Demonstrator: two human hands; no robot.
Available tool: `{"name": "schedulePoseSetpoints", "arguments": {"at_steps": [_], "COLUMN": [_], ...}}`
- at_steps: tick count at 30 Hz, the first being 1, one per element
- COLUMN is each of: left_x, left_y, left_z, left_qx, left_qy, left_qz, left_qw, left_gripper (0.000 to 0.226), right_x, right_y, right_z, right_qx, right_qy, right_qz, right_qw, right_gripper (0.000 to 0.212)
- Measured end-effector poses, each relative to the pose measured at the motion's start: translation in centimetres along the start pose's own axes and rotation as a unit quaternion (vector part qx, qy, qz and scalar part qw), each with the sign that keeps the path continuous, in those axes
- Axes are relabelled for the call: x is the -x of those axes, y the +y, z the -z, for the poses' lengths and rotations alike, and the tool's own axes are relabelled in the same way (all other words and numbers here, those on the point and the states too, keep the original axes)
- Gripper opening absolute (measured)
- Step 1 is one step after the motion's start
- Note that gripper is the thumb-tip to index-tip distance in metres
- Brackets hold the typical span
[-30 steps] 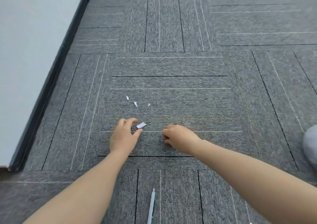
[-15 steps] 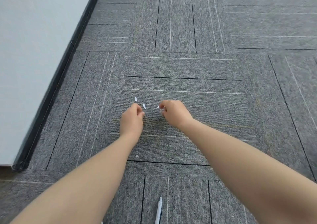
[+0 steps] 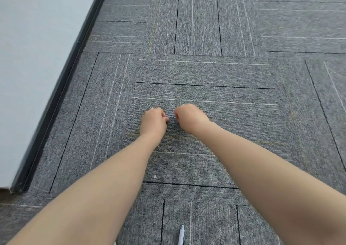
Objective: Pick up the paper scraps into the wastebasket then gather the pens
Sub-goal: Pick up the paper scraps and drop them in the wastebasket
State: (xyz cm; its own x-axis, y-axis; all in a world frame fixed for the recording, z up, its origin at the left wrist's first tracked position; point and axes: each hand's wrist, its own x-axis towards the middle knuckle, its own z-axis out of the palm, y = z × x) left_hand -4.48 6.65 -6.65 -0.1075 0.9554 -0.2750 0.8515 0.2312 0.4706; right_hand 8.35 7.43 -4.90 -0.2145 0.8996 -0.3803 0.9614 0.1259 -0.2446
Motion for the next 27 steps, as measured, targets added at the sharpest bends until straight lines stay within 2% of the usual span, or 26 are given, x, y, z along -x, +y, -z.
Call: {"name": "schedulePoseSetpoints", "arguments": {"at_steps": [3, 6, 9, 11, 13, 17, 19, 21, 25, 27], "left_x": [0.1, 0.1, 0.5, 0.7, 0.7, 0.1, -0.1, -0.1, -0.8, -1.2], "left_y": [0.3, -0.8, -1.9, -2.0, -1.9, -1.6, -1.2, -1.2, -2.9, -3.2], "left_z": [0.2, 1.1, 1.5, 1.4, 1.3, 1.2, 1.0, 1.3, 3.2, 3.9], "left_qx": [-0.019, 0.049, 0.083, 0.089, 0.081, 0.024, -0.012, -0.020, 0.045, 0.041], "left_qy": [-0.015, 0.015, 0.021, 0.014, -0.003, -0.016, -0.027, -0.026, 0.051, 0.048], "left_qz": [0.010, 0.048, 0.016, -0.003, -0.019, -0.051, -0.059, -0.048, 0.029, 0.023], "left_qw": [1.000, 0.998, 0.996, 0.996, 0.997, 0.998, 0.998, 0.998, 0.997, 0.998], "left_gripper": [0.013, 0.015, 0.008, 0.012, 0.018, 0.006, 0.009, 0.012, 0.012, 0.010], "right_x": [0.2, 1.3, 2.6, 2.9, 3.0, 3.1, 3.4, 3.8, 5.1, 5.8], "right_y": [-0.4, 0.4, 1.2, 1.4, 1.4, 1.0, 0.7, 0.2, -1.5, -2.3], "right_z": [0.7, 0.4, -0.6, -1.0, -1.2, -1.1, -1.0, -1.2, -1.4, -1.9], "right_qx": [-0.019, -0.085, -0.127, -0.142, -0.142, -0.148, -0.150, -0.154, -0.151, -0.145], "right_qy": [-0.033, -0.024, -0.010, -0.009, -0.009, -0.011, -0.015, -0.026, -0.062, -0.080], "right_qz": [0.002, -0.001, -0.002, 0.000, 0.006, 0.004, 0.006, 0.016, 0.070, 0.094], "right_qw": [0.999, 0.996, 0.992, 0.990, 0.990, 0.989, 0.989, 0.988, 0.984, 0.982], "right_gripper": [0.017, 0.014, 0.009, 0.008, 0.008, 0.009, 0.008, 0.008, 0.010, 0.011]}}
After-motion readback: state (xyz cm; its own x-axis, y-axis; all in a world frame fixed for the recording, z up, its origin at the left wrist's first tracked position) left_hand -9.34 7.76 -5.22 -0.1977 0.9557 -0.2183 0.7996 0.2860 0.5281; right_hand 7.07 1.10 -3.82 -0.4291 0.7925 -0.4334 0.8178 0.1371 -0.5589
